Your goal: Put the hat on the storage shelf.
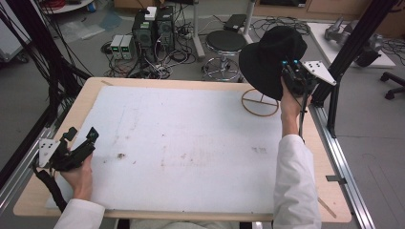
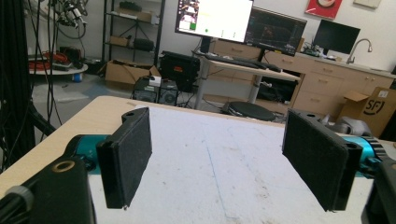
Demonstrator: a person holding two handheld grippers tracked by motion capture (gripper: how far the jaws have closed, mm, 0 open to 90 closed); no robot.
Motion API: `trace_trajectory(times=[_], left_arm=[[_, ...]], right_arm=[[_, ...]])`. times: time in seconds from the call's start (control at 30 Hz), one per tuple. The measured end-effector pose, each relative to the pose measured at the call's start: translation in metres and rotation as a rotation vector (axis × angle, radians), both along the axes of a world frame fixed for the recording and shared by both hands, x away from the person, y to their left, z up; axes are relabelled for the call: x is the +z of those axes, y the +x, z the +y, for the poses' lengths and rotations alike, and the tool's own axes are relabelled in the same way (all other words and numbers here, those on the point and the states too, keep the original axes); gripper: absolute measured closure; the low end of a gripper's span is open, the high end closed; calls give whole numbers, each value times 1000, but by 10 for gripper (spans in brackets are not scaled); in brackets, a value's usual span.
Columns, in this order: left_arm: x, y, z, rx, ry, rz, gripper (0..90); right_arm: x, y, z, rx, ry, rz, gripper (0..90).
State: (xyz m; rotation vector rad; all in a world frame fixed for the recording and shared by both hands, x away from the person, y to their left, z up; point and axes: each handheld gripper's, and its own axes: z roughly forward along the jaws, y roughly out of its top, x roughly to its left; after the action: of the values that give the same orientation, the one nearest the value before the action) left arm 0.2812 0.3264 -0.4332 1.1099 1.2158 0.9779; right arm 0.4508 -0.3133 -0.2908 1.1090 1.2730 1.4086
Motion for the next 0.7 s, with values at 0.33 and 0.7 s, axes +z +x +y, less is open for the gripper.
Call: trace_trajectory(times=[0.33,0.7], left_arm=[[0,1,0,0,4,2,243],[0,2,-1,-2,1,-1,243]], right_arm=[[0,0,8,38,-49,8,670],[5,-7,11,6,-46,-13,538]])
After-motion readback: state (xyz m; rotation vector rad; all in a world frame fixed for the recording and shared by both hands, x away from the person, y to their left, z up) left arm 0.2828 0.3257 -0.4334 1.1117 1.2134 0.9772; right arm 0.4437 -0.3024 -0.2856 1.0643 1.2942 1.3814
